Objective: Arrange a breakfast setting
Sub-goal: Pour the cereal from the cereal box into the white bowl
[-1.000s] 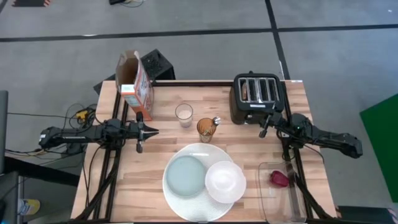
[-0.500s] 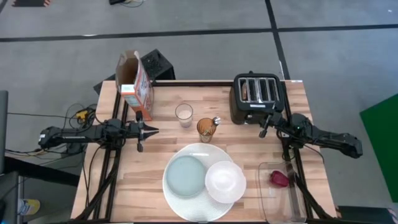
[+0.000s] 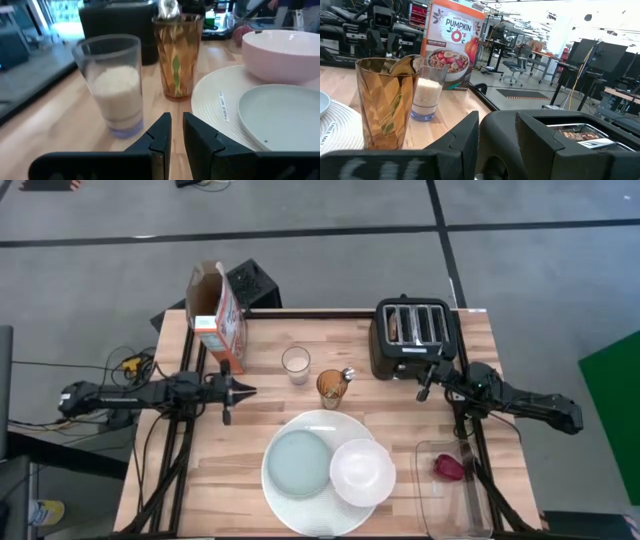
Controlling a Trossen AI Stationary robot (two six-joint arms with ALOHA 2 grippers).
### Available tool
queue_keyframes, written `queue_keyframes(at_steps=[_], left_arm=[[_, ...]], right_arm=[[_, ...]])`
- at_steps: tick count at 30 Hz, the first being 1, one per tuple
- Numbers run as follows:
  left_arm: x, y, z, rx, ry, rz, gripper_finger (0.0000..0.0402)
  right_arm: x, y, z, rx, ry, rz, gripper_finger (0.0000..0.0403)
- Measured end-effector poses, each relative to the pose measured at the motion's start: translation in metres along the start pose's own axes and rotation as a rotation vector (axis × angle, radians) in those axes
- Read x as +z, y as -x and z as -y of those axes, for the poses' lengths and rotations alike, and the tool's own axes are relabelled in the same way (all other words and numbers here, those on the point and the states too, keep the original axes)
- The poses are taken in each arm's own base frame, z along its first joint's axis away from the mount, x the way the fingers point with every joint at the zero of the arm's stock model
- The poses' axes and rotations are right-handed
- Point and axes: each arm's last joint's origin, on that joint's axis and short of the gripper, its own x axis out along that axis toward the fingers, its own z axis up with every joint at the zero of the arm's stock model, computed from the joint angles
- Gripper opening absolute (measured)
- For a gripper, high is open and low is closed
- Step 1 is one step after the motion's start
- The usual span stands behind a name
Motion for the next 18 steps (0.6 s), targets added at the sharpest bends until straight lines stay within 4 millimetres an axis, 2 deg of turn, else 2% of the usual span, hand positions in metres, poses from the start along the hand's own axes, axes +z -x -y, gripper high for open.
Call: queue_keyframes(at_steps=[14, 18], left_arm=[[-0.015, -0.011, 0.001, 0.003, 0.096, -0.186, 0.0037], [-0.018, -0.012, 0.002, -0.040, -0.049, -0.219, 0.0037]], right_arm=[[0.000, 0.000, 0.000, 0.000, 0.000, 0.000, 0.0150], [0.000, 0.000, 0.000, 0.000, 0.000, 0.000, 0.0151]])
